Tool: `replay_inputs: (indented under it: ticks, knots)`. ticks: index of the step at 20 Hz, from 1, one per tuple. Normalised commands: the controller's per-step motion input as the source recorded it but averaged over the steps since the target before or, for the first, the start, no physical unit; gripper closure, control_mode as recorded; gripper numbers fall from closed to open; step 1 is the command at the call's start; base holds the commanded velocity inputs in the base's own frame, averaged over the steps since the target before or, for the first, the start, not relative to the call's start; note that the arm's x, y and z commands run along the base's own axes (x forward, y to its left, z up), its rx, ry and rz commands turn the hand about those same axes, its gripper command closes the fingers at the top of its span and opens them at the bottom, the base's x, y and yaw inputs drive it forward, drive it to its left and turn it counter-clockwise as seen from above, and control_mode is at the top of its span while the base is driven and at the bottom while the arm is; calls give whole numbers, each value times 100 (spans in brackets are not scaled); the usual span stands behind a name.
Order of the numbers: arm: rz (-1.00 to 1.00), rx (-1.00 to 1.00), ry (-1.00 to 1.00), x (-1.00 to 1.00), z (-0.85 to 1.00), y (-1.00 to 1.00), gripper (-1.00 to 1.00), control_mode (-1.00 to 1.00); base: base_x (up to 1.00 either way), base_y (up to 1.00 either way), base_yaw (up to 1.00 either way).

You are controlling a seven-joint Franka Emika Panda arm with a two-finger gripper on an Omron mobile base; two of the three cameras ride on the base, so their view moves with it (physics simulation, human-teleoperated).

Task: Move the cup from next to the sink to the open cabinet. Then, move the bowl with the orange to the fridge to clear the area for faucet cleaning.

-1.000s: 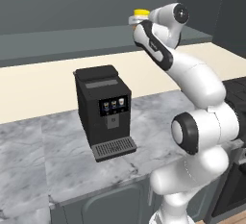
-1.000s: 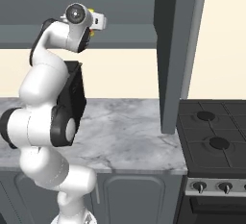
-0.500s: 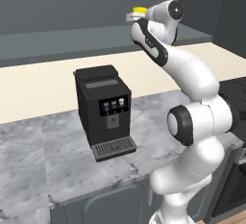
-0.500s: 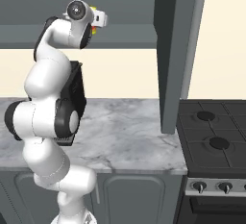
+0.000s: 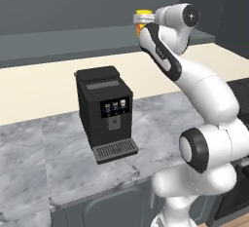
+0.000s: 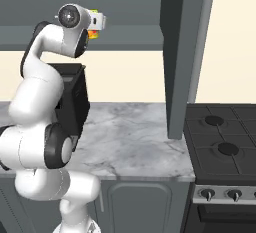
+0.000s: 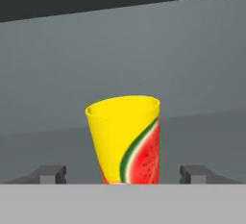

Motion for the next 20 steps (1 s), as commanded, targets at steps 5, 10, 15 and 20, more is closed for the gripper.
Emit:
replay_inputs:
  ticks: [5, 10, 15, 20]
  knots:
    - [-3, 0, -4, -99, 0, 0, -100, -100, 0, 0, 0]
    - [-11, 3, 1, -100, -2, -11, -100, -100, 0, 0, 0]
    - [-8, 1, 11, -100, -39, -23, -100, -100, 0, 0, 0]
    - [0, 3, 11, -100, -82, -35, -100, -100, 0, 0, 0]
